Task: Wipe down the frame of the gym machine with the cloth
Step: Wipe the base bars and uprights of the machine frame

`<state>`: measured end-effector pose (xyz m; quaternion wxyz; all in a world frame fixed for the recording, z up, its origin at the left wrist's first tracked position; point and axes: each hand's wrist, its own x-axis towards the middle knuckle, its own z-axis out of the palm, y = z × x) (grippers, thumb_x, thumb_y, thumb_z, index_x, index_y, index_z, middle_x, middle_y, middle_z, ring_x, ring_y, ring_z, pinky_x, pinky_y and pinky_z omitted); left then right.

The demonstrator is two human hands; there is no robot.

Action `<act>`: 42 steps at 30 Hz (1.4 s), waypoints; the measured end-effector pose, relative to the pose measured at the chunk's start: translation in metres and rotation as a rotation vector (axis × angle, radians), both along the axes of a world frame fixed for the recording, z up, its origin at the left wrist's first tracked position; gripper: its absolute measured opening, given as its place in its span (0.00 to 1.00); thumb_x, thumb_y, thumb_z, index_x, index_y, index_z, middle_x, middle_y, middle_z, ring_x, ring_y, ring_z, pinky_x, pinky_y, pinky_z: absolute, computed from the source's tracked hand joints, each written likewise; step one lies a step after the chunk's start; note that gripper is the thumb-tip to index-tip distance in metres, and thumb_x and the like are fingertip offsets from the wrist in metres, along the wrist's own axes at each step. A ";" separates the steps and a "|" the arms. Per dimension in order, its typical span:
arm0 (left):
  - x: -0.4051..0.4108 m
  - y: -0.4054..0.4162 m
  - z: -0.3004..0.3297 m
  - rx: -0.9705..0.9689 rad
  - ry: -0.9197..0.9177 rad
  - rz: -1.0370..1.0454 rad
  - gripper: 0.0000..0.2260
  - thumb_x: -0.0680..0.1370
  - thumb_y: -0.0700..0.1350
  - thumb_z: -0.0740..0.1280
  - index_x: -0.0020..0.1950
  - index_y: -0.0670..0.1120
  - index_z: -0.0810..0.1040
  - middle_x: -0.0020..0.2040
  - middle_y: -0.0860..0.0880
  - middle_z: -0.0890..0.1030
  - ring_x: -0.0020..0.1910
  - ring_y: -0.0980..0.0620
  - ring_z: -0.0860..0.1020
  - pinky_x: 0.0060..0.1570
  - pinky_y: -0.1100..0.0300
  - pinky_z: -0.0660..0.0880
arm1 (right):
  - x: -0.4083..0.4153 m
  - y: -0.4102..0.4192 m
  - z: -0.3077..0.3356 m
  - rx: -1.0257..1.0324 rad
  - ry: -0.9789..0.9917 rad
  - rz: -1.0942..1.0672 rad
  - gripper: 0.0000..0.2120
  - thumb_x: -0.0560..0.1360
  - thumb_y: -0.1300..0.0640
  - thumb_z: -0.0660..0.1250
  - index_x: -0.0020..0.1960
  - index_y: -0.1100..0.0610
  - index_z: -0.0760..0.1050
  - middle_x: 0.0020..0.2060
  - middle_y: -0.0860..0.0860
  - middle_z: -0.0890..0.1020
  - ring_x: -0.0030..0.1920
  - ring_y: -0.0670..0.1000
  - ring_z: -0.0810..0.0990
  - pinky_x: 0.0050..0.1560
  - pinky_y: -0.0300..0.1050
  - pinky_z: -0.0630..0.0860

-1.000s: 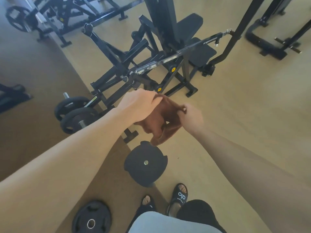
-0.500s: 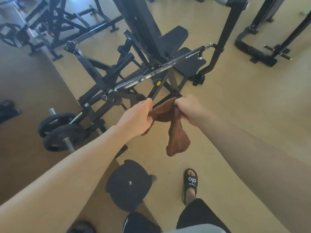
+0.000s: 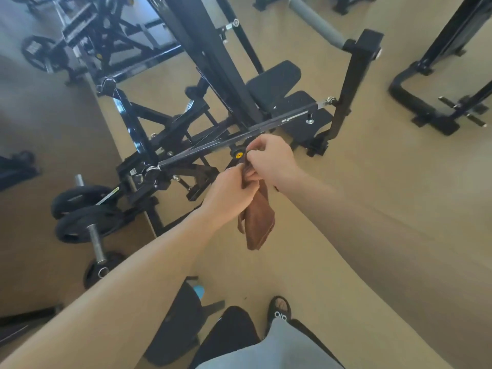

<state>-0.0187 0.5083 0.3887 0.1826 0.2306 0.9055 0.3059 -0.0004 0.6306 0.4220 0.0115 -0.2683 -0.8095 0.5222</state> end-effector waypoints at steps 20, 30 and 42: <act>-0.176 0.010 0.035 0.276 -0.701 0.283 0.19 0.78 0.40 0.62 0.69 0.47 0.74 0.60 0.41 0.81 0.59 0.39 0.80 0.66 0.37 0.74 | -0.163 0.068 0.033 -0.064 -0.084 0.347 0.22 0.74 0.69 0.64 0.60 0.48 0.78 0.50 0.46 0.80 0.54 0.45 0.78 0.54 0.42 0.76; -0.248 -0.010 0.054 0.432 -0.851 0.419 0.23 0.70 0.48 0.66 0.64 0.43 0.75 0.62 0.38 0.80 0.62 0.36 0.79 0.68 0.38 0.72 | -0.212 0.048 -0.065 -0.350 -0.357 0.470 0.17 0.79 0.63 0.62 0.62 0.50 0.81 0.58 0.46 0.85 0.64 0.51 0.79 0.75 0.60 0.66; -0.281 -0.016 0.050 0.339 -0.412 0.472 0.13 0.85 0.43 0.58 0.68 0.51 0.74 0.56 0.49 0.82 0.52 0.51 0.82 0.44 0.61 0.79 | -0.250 0.087 -0.051 0.020 -0.064 0.361 0.10 0.84 0.52 0.63 0.44 0.51 0.73 0.41 0.48 0.79 0.42 0.49 0.76 0.43 0.45 0.70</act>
